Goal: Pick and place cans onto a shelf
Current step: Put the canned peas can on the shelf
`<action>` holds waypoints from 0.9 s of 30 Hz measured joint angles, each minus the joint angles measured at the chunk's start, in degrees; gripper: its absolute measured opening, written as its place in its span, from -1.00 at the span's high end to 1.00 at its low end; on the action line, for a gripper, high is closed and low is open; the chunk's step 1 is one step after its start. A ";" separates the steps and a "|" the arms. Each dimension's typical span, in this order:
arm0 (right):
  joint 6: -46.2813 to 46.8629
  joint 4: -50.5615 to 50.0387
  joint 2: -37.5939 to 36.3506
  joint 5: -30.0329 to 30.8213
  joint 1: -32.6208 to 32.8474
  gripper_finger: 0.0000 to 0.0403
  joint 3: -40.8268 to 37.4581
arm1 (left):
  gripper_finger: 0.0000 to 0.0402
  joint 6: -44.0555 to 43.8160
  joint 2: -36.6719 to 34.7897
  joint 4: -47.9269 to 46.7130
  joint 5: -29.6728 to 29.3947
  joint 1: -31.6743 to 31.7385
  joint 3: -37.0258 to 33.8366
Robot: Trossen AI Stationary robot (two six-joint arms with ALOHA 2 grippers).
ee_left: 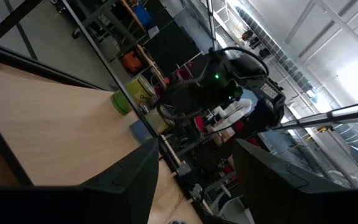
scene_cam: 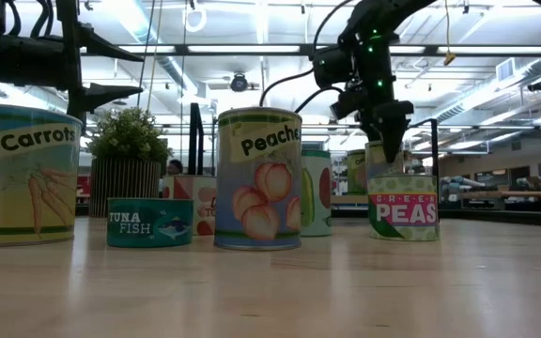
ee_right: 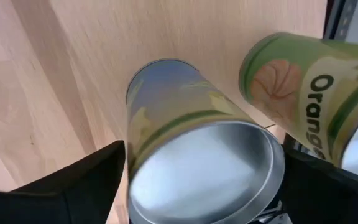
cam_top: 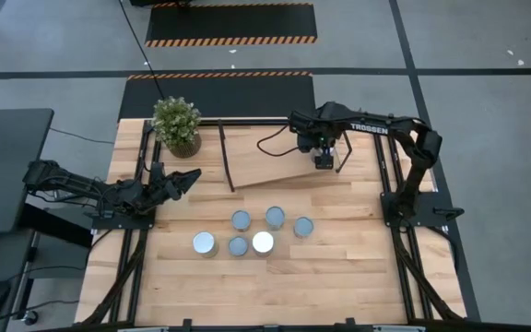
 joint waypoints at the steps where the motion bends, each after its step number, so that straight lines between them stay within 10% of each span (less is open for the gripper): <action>1: -0.04 -0.03 0.04 0.60 0.35 -0.91 0.00 | -0.05 -0.01 0.01 -0.01 0.02 0.00 0.00; 27: -1.56 1.52 -1.00 11.93 3.07 -0.86 0.00 | -0.05 -0.01 0.00 -0.01 0.02 0.02 0.00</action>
